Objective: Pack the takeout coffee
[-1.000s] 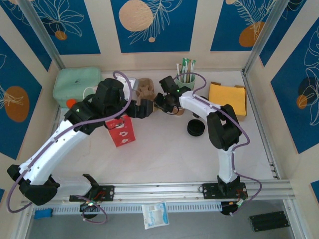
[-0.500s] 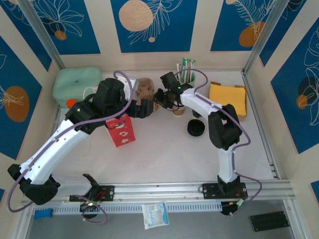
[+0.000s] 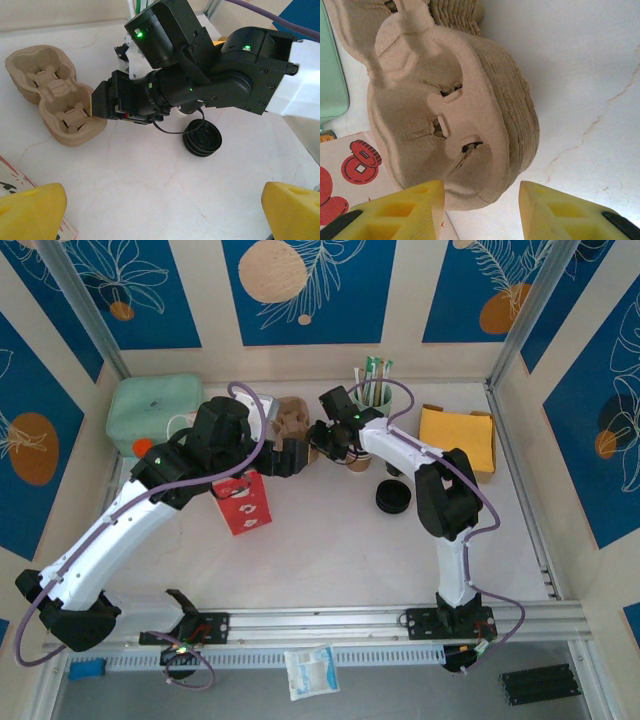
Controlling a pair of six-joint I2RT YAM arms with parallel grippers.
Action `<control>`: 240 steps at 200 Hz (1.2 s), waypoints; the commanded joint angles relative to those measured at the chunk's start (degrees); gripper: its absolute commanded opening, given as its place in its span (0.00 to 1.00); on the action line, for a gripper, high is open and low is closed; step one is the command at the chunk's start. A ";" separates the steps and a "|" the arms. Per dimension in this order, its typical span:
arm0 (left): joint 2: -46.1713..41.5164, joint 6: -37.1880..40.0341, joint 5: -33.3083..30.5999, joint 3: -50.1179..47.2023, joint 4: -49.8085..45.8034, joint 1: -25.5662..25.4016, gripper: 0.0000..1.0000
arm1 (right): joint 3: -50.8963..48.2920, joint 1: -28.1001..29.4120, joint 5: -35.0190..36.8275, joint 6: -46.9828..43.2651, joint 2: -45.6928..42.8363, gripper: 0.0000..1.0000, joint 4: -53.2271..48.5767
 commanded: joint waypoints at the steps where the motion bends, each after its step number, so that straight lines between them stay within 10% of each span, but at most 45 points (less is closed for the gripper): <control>1: 0.36 0.35 1.11 -0.03 0.95 0.76 0.99 | 0.96 0.10 0.46 -0.90 -0.03 0.44 -1.69; 162: 0.25 0.13 0.84 -0.12 1.12 0.87 0.99 | 5.47 -0.67 -2.87 -0.55 3.96 0.31 -0.93; 240: 0.24 -0.53 0.92 -0.07 1.12 0.92 0.99 | 2.37 -2.53 -6.76 1.37 2.82 0.00 2.78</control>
